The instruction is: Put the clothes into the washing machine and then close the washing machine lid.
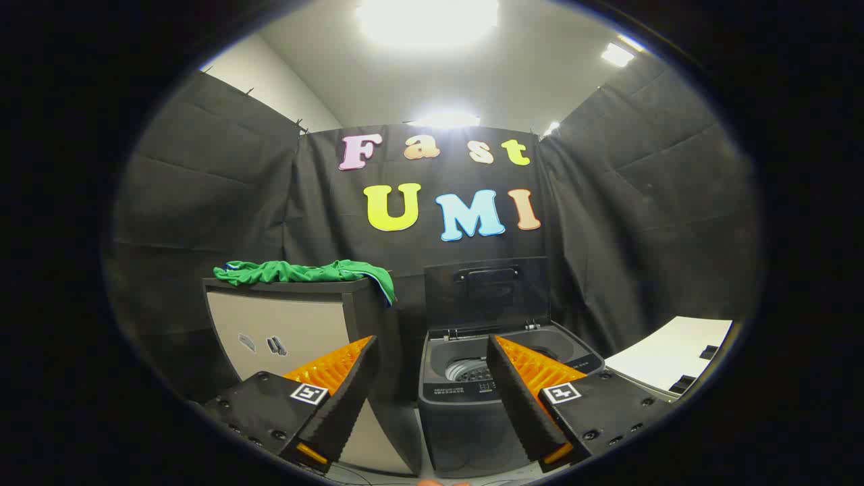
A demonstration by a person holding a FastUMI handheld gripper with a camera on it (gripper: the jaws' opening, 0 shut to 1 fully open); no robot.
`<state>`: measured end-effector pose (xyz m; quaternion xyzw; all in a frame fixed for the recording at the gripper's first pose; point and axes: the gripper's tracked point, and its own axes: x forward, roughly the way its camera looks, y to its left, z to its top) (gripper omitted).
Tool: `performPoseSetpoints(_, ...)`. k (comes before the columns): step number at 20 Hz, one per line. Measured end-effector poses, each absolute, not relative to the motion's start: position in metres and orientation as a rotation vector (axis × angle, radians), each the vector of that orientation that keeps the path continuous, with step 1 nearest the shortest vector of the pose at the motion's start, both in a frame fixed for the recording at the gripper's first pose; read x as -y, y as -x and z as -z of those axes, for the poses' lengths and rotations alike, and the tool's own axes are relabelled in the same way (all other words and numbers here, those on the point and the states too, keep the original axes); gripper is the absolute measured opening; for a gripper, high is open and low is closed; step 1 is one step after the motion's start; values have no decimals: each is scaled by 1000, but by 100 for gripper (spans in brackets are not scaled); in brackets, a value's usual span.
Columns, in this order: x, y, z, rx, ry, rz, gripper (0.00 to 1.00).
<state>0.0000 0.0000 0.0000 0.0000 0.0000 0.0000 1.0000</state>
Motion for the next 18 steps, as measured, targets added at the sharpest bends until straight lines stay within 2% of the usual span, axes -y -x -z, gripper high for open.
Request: performPoseSetpoints(18,8,-3,1,-7,11,16,99)
